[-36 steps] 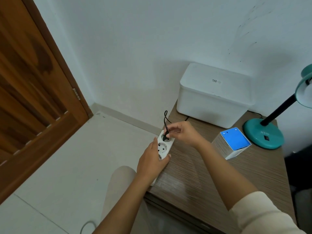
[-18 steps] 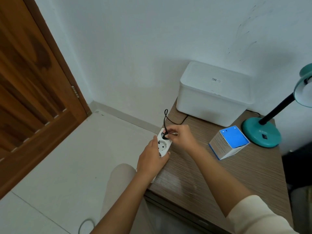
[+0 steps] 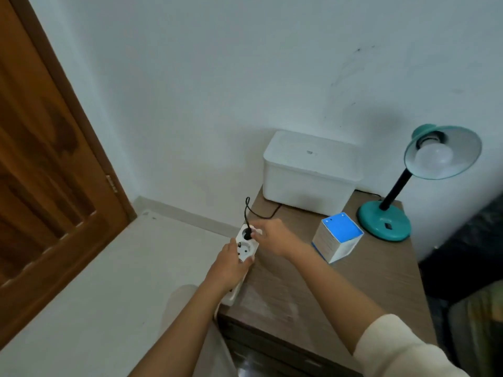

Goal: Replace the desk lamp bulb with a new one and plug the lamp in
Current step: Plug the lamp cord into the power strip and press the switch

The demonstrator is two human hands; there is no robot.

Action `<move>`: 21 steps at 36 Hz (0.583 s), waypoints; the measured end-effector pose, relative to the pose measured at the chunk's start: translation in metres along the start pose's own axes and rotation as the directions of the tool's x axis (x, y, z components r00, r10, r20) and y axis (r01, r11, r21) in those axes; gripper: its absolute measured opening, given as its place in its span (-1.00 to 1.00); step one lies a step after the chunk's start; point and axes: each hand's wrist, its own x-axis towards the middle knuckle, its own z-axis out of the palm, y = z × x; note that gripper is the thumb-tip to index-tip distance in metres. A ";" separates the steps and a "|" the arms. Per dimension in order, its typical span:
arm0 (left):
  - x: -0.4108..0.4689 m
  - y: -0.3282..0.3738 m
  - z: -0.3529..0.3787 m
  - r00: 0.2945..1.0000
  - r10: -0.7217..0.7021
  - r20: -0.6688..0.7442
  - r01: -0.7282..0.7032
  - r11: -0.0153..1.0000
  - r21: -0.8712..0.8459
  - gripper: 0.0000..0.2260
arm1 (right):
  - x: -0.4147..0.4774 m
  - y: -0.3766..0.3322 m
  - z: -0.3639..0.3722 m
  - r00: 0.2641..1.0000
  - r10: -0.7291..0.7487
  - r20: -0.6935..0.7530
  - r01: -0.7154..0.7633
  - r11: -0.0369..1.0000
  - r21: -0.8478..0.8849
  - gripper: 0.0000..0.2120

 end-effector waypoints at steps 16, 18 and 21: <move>0.016 0.160 0.013 0.917 0.395 -0.062 -0.384 0.914 0.133 -0.63 | -0.107 0.098 -0.126 0.915 0.228 -0.332 -0.289 0.946 -0.148 -0.76; 0.023 0.188 0.028 0.902 0.431 -0.002 -0.427 0.894 0.135 -0.63 | -0.119 0.116 -0.137 0.900 0.284 -0.330 -0.340 0.932 -0.125 -0.63; 0.031 0.225 0.054 0.869 0.487 0.089 -0.495 0.855 0.151 -0.50 | -0.136 0.144 -0.149 0.872 0.350 -0.342 -0.407 0.906 -0.111 -0.44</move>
